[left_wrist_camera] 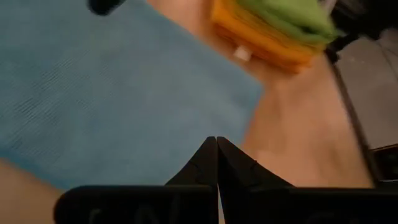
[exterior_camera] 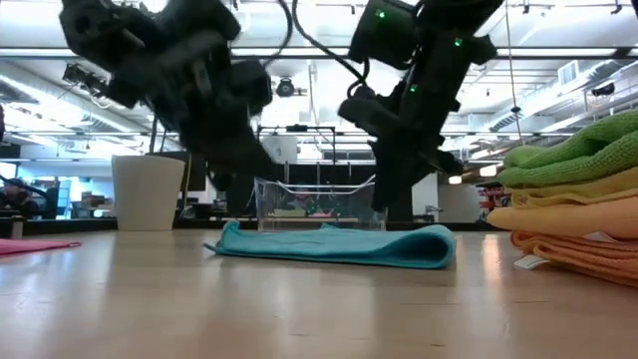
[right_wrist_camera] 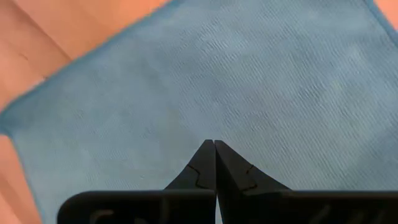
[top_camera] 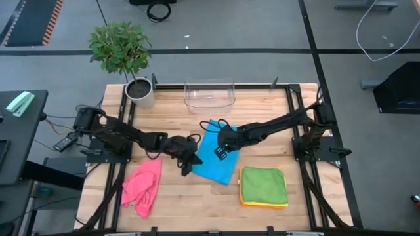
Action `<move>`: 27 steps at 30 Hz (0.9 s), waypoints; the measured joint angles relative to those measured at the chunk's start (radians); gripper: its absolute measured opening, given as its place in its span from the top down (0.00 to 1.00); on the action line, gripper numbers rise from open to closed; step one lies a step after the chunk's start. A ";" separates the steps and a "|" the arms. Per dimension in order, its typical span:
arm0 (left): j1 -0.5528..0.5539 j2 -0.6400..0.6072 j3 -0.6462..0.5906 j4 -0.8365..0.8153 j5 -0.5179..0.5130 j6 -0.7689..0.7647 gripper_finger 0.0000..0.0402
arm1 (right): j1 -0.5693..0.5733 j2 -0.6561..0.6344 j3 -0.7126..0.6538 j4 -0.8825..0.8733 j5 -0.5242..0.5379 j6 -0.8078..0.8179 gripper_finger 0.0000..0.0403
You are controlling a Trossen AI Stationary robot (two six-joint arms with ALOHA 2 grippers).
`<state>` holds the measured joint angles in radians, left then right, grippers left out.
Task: Fold microfiber towels
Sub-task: Fold the blue towel on the table
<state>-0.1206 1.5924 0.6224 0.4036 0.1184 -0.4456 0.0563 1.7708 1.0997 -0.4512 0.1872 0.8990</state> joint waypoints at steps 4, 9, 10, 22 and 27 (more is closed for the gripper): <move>0.053 0.062 -0.001 -0.008 0.035 0.012 0.98 | -0.004 0.038 -0.004 0.034 0.005 0.016 1.00; 0.105 0.127 0.024 0.006 0.085 0.011 0.99 | -0.019 0.084 -0.007 0.005 0.004 0.010 1.00; 0.110 0.124 0.021 0.001 0.087 0.010 0.98 | -0.022 0.090 -0.010 -0.028 0.000 0.011 1.00; 0.136 0.098 0.026 -0.066 0.166 0.039 0.98 | -0.019 0.009 0.014 -0.165 0.051 0.010 1.00; 0.061 0.097 0.025 -0.152 0.243 0.186 0.98 | -0.020 -0.009 0.011 -0.188 0.045 0.015 1.00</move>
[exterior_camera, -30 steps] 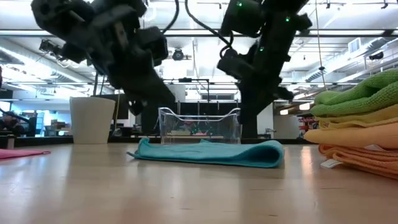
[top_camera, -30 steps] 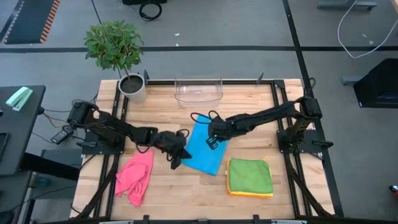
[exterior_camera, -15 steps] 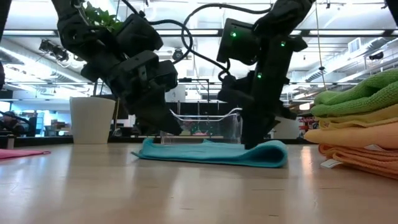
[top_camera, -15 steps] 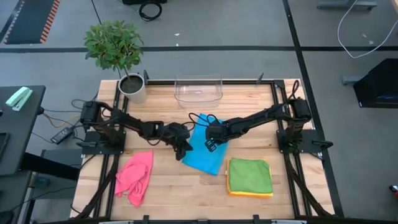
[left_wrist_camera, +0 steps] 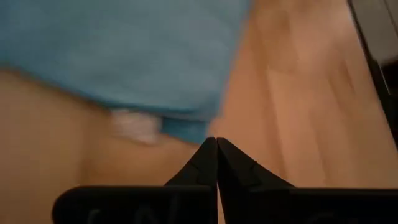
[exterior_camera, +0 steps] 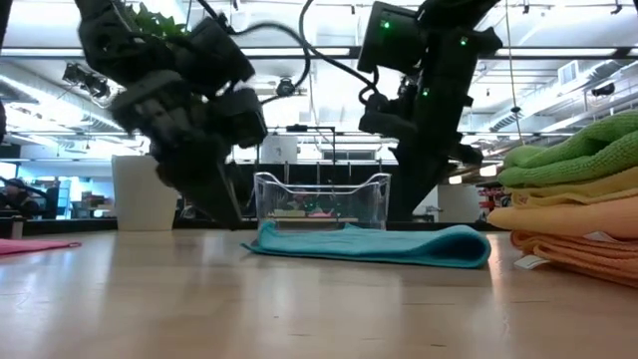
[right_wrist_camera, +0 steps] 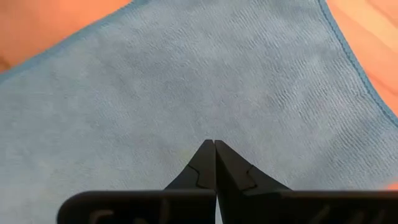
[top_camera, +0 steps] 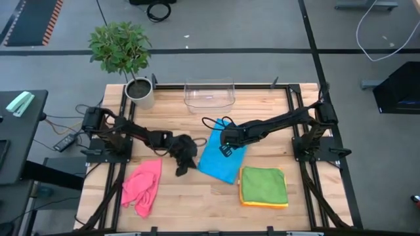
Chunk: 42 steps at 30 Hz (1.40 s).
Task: Fold microfiber towels
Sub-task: Fold the blue towel on the table
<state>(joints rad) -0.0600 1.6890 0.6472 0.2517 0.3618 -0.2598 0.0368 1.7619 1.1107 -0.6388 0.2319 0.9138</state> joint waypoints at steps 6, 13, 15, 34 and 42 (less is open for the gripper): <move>-0.073 0.000 0.000 0.043 -0.170 0.061 0.99 | -0.002 -0.001 0.000 0.012 -0.002 0.005 1.00; -0.055 0.014 0.001 0.059 -0.208 0.058 0.99 | -0.017 -0.001 -0.002 0.040 -0.001 0.008 1.00; -0.055 0.031 0.001 0.066 -0.208 0.057 0.98 | -0.018 0.000 -0.017 0.094 -0.001 0.018 1.00; -0.057 0.089 0.006 0.057 -0.200 -0.008 0.99 | -0.090 0.024 -0.129 0.162 -0.047 0.026 1.00; -0.057 0.091 0.005 0.051 -0.199 -0.022 0.99 | -0.089 0.028 -0.103 0.072 -0.025 0.032 1.00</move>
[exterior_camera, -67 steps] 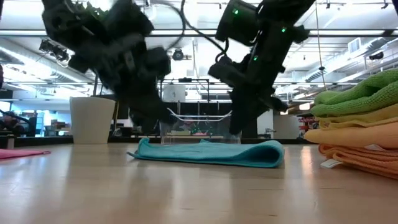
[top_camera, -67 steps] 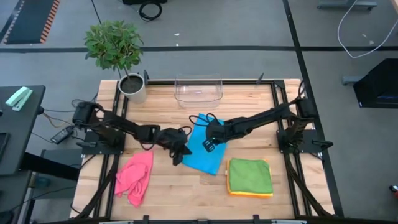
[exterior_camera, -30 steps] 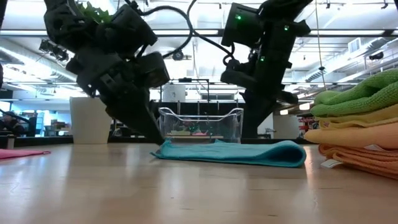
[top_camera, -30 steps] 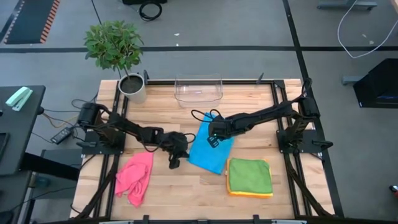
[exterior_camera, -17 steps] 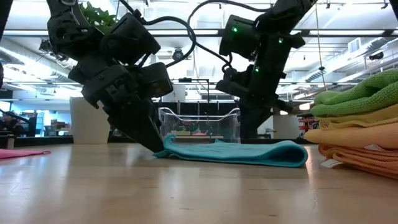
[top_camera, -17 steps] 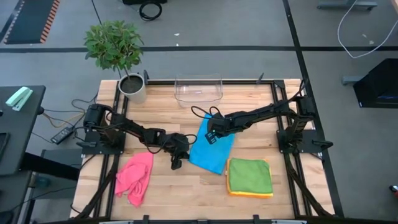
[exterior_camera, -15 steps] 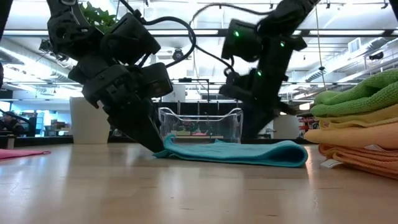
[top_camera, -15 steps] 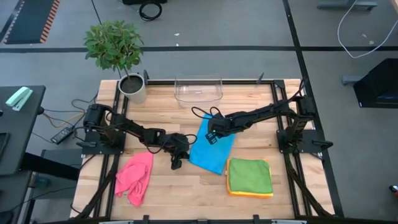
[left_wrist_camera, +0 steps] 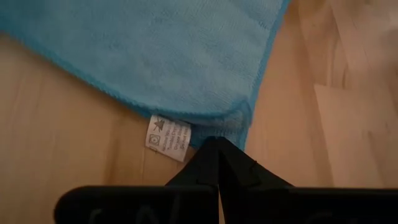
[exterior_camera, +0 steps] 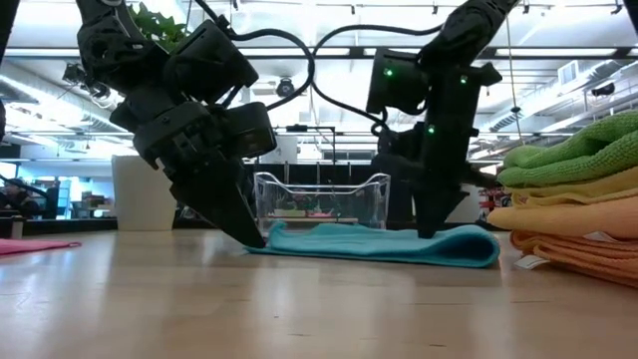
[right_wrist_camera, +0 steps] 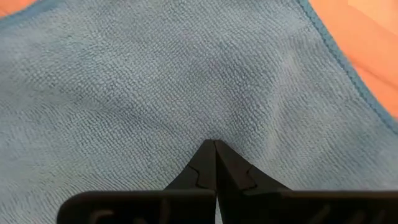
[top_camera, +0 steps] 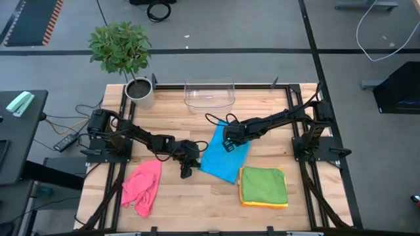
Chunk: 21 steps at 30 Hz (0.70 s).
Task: Fold microfiber towels
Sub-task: Fold the blue towel on the table
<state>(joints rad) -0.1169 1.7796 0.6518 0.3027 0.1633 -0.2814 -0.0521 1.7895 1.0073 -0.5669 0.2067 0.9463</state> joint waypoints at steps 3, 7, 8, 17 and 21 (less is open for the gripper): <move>0.000 0.000 -0.001 0.000 0.000 -0.008 0.99 | -0.005 0.003 0.028 -0.051 0.011 -0.016 1.00; 0.000 0.001 -0.001 0.001 0.000 -0.021 0.99 | -0.006 0.003 0.065 -0.023 0.022 -0.043 1.00; 0.000 0.001 -0.001 0.001 0.000 -0.022 0.99 | -0.005 0.003 0.074 -0.013 0.021 -0.046 1.00; -0.012 0.002 -0.003 0.001 0.053 -0.107 0.98 | -0.038 0.003 0.071 0.133 0.041 -0.064 1.00; -0.061 0.003 -0.003 0.006 0.070 -0.157 0.99 | -0.066 0.003 0.038 0.269 0.042 -0.064 1.00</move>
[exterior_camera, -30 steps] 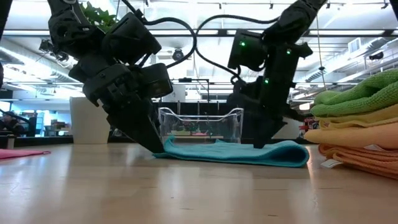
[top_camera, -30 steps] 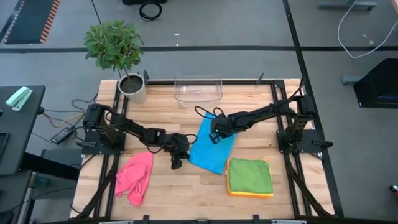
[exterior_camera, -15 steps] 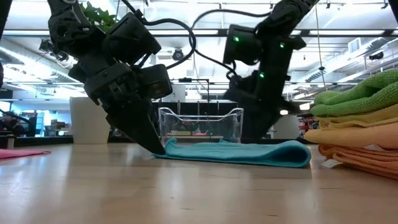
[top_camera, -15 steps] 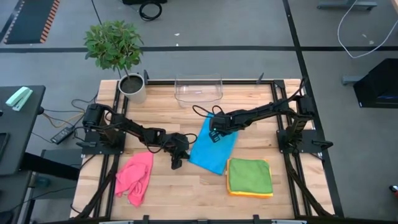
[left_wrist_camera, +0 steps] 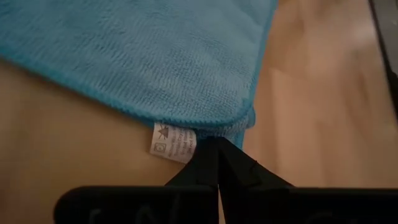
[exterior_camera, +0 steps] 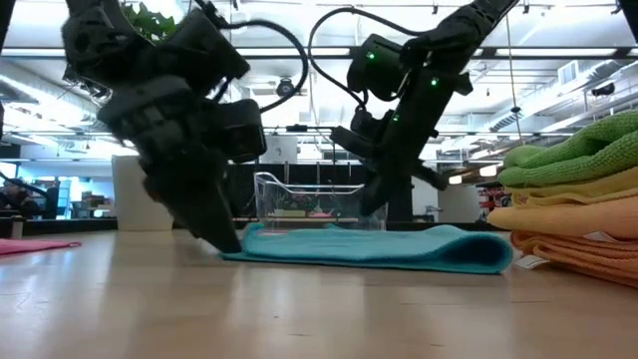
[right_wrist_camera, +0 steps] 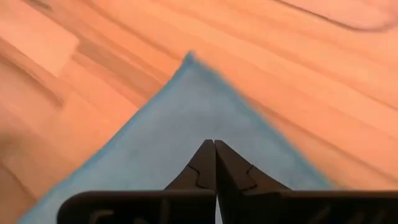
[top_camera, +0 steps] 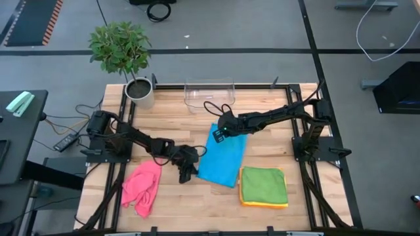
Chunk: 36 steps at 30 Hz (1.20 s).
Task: Fold microfiber towels
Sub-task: Fold the blue towel on the table
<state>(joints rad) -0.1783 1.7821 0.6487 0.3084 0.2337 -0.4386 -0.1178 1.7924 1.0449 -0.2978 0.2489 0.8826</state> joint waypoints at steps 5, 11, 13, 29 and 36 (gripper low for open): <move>-0.077 0.000 0.000 0.000 -0.004 -0.039 0.98 | 0.007 0.000 -0.033 0.139 -0.014 0.004 1.00; -0.119 0.000 0.000 0.004 -0.059 -0.074 0.99 | 0.055 0.059 -0.035 0.273 -0.019 0.041 1.00; -0.119 0.000 -0.001 0.007 -0.058 -0.078 0.98 | 0.065 0.102 -0.035 0.305 -0.021 0.061 1.00; -0.147 0.000 0.000 0.020 -0.068 -0.128 0.99 | 0.062 0.121 -0.033 0.243 0.056 0.079 1.00; -0.147 0.000 0.000 0.023 -0.065 -0.133 0.98 | 0.075 0.013 -0.033 0.157 0.091 0.051 1.00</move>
<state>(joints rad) -0.3252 1.7822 0.6483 0.3317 0.1684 -0.5720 -0.0433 1.8050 1.0122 -0.1405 0.3404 0.9339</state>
